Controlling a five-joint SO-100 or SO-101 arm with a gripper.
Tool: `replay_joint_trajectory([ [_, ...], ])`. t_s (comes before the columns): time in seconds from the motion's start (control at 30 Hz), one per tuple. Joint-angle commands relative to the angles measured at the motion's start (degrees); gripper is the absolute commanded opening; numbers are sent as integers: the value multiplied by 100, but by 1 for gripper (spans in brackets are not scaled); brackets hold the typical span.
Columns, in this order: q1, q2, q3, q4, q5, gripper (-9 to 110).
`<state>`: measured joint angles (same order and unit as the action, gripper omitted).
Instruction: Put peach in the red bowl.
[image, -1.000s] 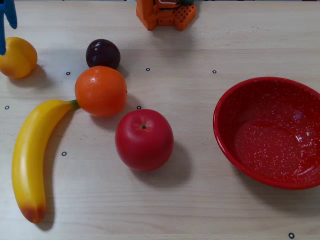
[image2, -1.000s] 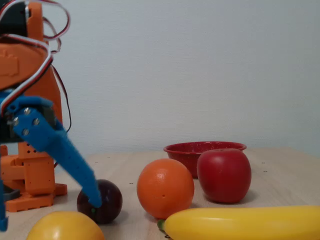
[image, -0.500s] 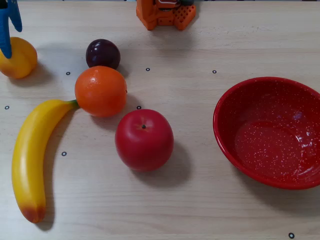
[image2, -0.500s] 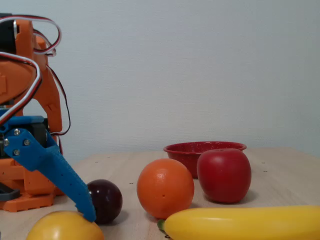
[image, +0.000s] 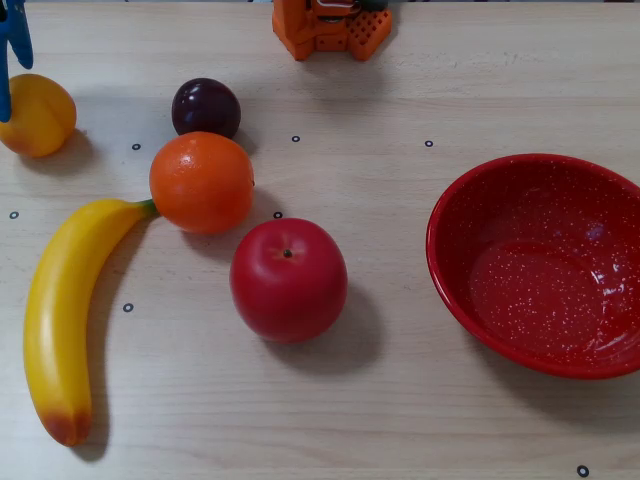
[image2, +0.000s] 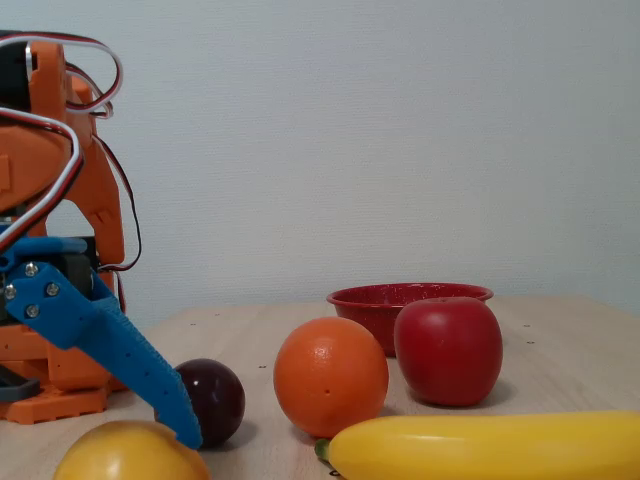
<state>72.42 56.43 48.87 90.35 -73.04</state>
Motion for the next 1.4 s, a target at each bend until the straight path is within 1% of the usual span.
replay_joint_trajectory([
  [0.0,-132,255,-457,-105,-132,45],
  [0.6,-466,0,-536,-141,97,45],
  [1.37,-554,-431,-536,-369,-35,45],
])
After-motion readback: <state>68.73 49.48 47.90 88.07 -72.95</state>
